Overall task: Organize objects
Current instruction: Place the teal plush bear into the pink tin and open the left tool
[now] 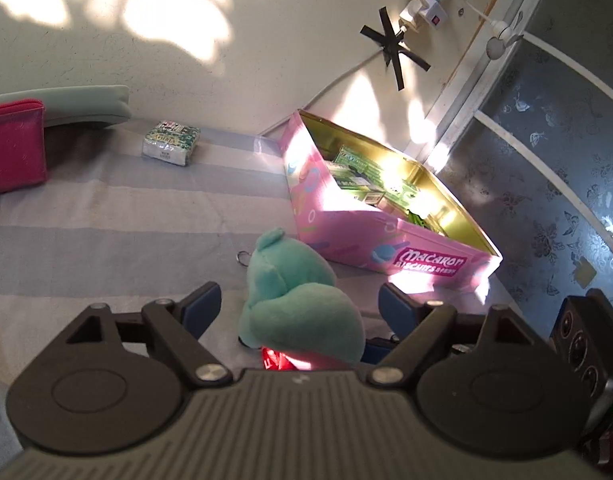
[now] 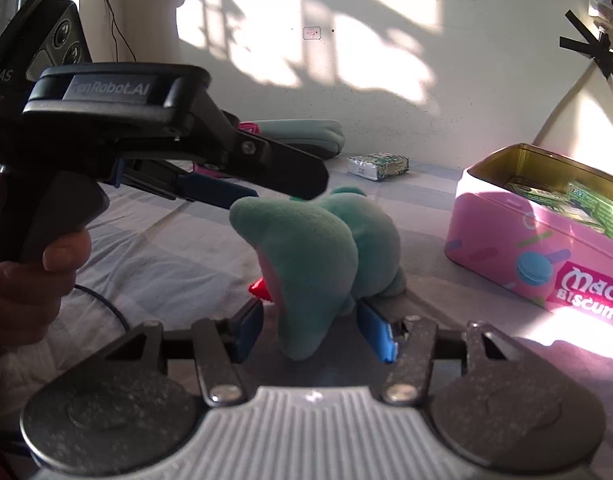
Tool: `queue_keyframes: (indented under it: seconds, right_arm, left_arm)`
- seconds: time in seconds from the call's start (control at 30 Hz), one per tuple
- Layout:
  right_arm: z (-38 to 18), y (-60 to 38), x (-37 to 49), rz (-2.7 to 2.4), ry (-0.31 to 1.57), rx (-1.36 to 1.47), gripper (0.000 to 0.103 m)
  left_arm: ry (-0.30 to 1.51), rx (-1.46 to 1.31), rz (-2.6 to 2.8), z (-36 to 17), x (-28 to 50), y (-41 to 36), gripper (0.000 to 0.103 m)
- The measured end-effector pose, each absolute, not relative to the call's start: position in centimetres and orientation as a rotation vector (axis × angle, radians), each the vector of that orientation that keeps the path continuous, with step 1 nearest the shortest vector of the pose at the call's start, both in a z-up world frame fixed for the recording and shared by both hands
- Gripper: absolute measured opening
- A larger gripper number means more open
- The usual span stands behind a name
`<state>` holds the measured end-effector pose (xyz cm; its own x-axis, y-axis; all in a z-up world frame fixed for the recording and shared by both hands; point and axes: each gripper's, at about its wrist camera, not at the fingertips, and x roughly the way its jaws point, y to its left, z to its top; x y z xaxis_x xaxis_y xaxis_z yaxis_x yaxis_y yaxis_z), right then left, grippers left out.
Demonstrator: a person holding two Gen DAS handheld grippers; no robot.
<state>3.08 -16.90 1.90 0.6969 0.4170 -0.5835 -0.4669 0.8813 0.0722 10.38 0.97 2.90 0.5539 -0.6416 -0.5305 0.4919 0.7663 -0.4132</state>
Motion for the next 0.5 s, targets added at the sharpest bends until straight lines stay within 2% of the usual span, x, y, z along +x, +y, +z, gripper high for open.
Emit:
queue_keyframes:
  seconds: [0.03, 0.13, 0.33, 0.5]
  right_arm:
    - [1.6, -16.8, 3.5, 0.496, 0.645, -0.072, 0.025]
    - [1.9, -17.2, 3.5, 0.486, 0.612, -0.045, 0.024]
    - [6.0, -20.0, 1.6, 0.343, 0.296, -0.111, 0.024]
    - [6.9, -24.1, 5.1, 0.204, 0.28, -0.073, 0.025]
  left_arm:
    - [0.752, -0.216, -0.691, 2.3, 10.5, 0.4, 0.055]
    - [0.729, -0.246, -0.695, 3.1, 10.3, 0.0, 0.053]
    - [0.538, -0.194, -0.817, 9.6, 10.3, -3.7, 0.054]
    - [0.503, -0.112, -0.837, 10.1, 13.4, -9.9, 0.056]
